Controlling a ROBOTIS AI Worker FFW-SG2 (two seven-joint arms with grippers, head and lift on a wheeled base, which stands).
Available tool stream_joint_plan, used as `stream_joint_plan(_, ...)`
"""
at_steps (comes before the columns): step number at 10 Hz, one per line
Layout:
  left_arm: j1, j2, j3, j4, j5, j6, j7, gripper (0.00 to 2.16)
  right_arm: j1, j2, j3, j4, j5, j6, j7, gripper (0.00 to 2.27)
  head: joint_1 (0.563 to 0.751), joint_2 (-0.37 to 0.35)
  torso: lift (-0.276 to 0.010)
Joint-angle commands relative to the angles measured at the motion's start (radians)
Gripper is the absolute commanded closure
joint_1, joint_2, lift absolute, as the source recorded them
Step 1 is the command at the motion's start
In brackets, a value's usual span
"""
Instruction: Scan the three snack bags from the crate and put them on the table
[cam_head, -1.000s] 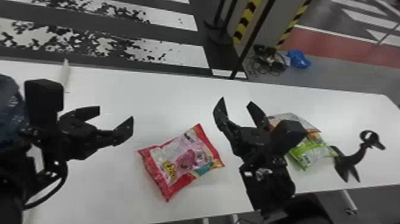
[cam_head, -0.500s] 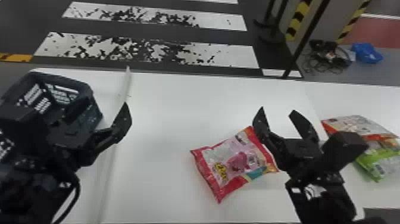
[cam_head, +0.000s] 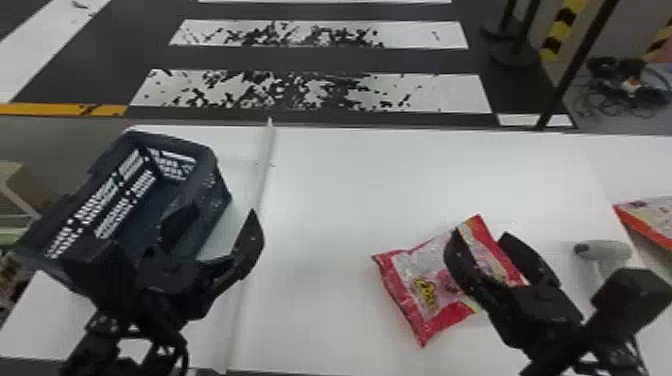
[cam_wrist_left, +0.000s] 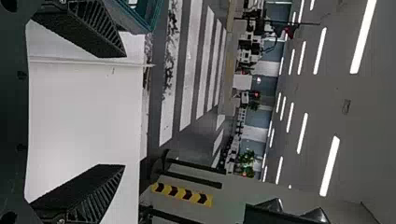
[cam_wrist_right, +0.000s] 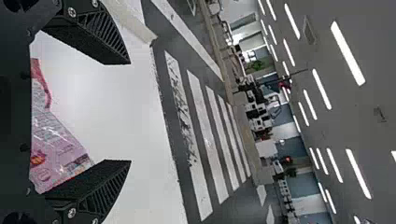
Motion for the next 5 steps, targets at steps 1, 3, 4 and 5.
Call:
stream_joint_plan(1, 0.017, 0.000, 0.006, 0.039, 0.025, -0.054, 0.000, 0.03, 0.025, -0.001, -0.013, -0.006, -0.045, 0.073, 0.037, 0.21, 0.695, 0.060, -0.094)
stream_joint_plan(3, 0.043, 0.003, 0.020, 0.063, 0.048, -0.127, -0.003, 0.03, 0.023, 0.011, -0.011, -0.012, -0.056, 0.131, 0.075, 1.13, 0.695, 0.091, -0.094)
stream_joint_plan(4, 0.049, 0.003, 0.029, 0.066, 0.055, -0.130, -0.008, 0.03, 0.013, 0.027, -0.002, -0.014, -0.056, 0.199, 0.086, 2.04, 0.695, 0.111, -0.094)
stream_joint_plan(5, 0.051, 0.005, 0.033, 0.075, 0.074, -0.146, -0.016, 0.03, -0.007, 0.040, 0.007, 0.005, -0.038, 0.232, 0.103, 2.20, 0.695, 0.132, -0.094)
